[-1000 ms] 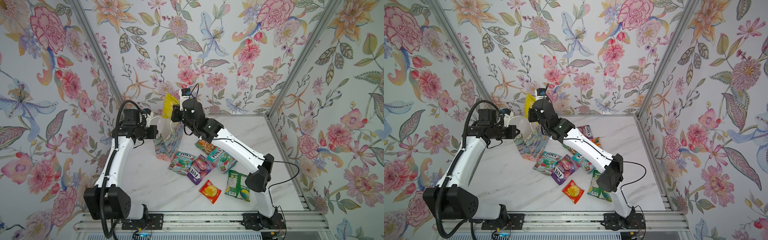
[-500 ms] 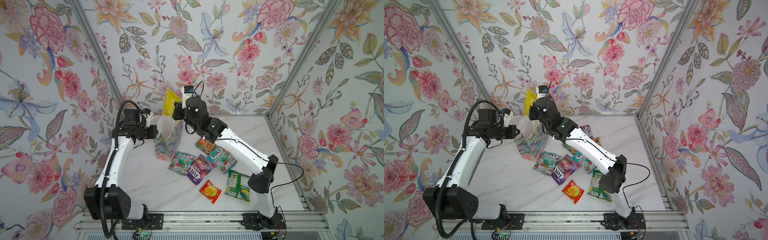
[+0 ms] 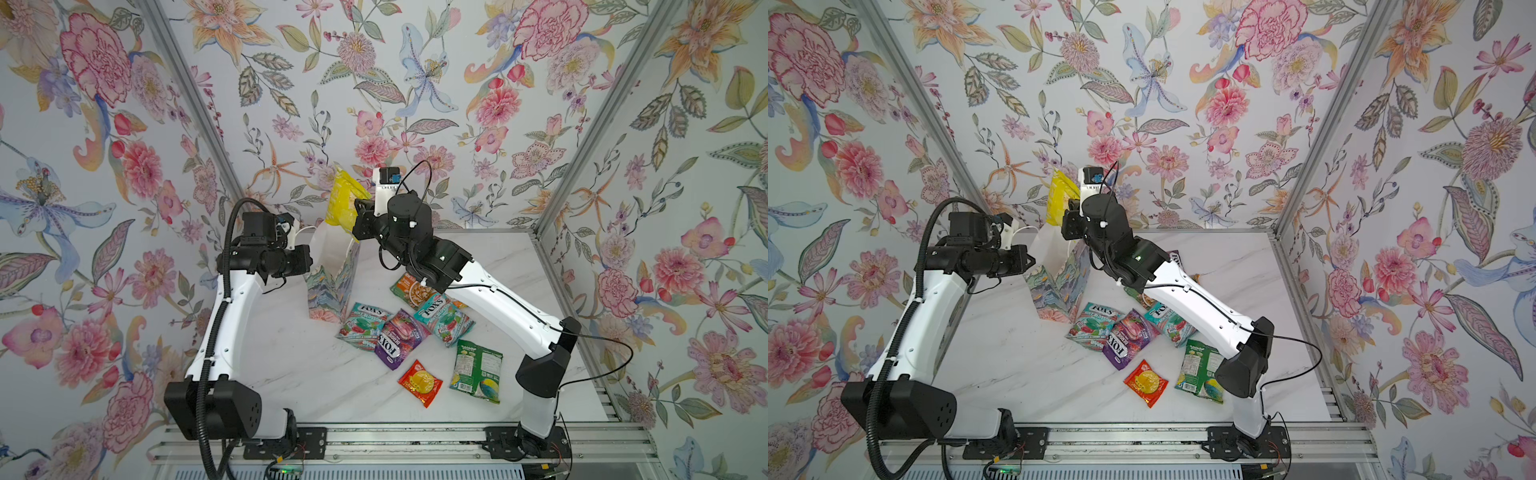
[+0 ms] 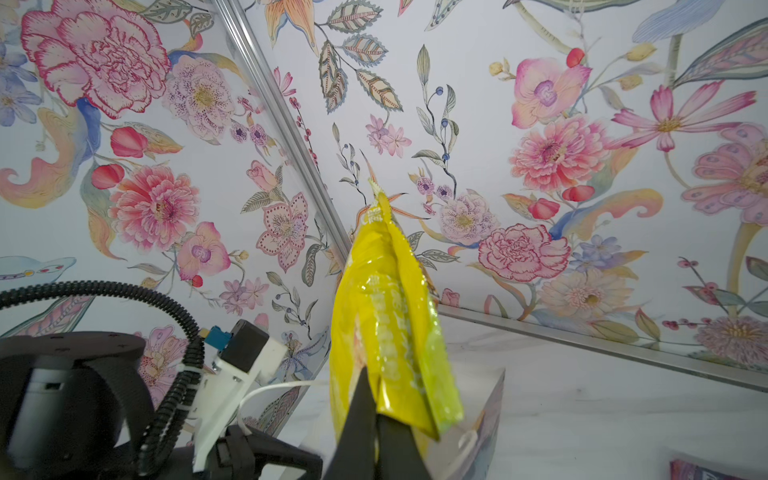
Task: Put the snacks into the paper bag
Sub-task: 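Lower the yellow chip bag into the paper bag with the right gripper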
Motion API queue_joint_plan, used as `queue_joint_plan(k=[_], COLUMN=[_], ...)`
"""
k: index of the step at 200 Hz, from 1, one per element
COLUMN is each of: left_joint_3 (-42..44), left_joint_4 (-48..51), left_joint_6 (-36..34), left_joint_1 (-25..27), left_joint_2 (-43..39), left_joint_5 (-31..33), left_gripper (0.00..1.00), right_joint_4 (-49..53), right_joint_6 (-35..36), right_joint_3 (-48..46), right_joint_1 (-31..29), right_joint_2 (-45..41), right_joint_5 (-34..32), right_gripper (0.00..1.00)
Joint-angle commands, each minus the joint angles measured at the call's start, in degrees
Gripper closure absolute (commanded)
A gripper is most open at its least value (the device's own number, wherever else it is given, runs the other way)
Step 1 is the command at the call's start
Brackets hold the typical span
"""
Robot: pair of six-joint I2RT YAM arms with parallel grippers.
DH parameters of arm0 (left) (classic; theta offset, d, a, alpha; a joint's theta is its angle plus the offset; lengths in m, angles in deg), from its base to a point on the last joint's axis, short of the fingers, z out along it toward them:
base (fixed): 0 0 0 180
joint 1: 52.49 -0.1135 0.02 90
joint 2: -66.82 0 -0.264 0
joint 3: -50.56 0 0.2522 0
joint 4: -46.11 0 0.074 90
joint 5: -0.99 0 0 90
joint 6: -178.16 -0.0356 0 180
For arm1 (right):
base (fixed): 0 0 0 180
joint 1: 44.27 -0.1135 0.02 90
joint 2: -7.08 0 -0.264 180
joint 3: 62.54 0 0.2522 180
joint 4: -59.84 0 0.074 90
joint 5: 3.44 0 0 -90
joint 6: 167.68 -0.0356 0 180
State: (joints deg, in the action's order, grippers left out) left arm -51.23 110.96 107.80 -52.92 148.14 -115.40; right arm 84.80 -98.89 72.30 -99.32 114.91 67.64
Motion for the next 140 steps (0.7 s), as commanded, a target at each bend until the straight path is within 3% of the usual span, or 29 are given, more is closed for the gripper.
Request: queue_joint_plan(k=[1, 76, 140], left_joint_3=[1.64, 15.33, 14.19], left_joint_4=[1.27, -3.88, -5.62], left_joint_6=[3.88, 9.06, 7.97], left_joint_1=[-0.54, -0.69, -2.91], left_joint_2=[-3.52, -12.07, -11.4], left_joint_5=[-0.65, -0.42, -3.59], left_gripper=[1.0, 1.0, 1.0], right_joint_4=[-3.03, -1.22, 5.21], right_joint_6=[0.88, 1.07, -0.61], right_joint_3=[-0.93, 2.62, 15.1], right_joint_1=[0.3, -3.29, -7.15], right_joint_2=[-3.43, -2.4, 7.36], right_joint_5=[-0.05, 1.87, -0.69], right_gripper=[1.0, 1.0, 1.0])
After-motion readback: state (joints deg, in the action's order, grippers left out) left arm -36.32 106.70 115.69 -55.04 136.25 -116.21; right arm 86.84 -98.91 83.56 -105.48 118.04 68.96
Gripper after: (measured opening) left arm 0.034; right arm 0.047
